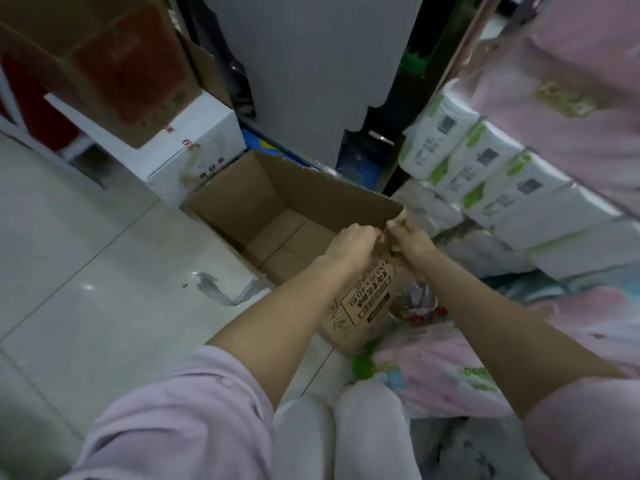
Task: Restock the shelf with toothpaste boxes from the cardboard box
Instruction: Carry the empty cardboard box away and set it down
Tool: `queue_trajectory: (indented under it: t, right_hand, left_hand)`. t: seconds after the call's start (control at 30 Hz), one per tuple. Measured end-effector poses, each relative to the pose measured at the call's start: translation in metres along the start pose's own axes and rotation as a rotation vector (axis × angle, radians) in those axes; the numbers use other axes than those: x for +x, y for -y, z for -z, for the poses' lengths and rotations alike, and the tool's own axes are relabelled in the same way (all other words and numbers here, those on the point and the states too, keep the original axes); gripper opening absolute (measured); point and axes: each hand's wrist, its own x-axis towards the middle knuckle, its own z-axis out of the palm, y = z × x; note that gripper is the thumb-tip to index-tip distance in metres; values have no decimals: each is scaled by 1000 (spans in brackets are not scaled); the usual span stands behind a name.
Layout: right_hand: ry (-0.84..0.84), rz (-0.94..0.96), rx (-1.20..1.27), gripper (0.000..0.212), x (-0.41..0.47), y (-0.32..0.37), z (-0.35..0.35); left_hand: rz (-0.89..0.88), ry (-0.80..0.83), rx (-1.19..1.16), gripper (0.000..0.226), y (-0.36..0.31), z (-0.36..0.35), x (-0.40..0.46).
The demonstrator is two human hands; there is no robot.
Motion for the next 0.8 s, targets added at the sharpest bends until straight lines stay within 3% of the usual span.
queue_trajectory:
  t: [0.1, 0.47, 0.57, 0.7, 0.8]
  right_hand:
    - [23, 9, 107, 10, 35, -41, 0]
    - [-12, 43, 448, 51, 118, -118, -27]
    - [-59, 36, 390, 51, 132, -125, -29]
    - [-90, 19, 360, 48, 150, -126, -33]
    - [-151, -58, 181, 22, 154, -128, -33]
  left_hand:
    - [-14, 31, -122, 31, 16, -39, 28]
    - [-68, 137, -262, 39, 67, -135, 133]
    - [-52, 220, -451, 47, 79, -146, 145]
    - [37, 190, -608, 54, 84, -144, 157]
    - [142, 93, -675, 39, 83, -138, 161]
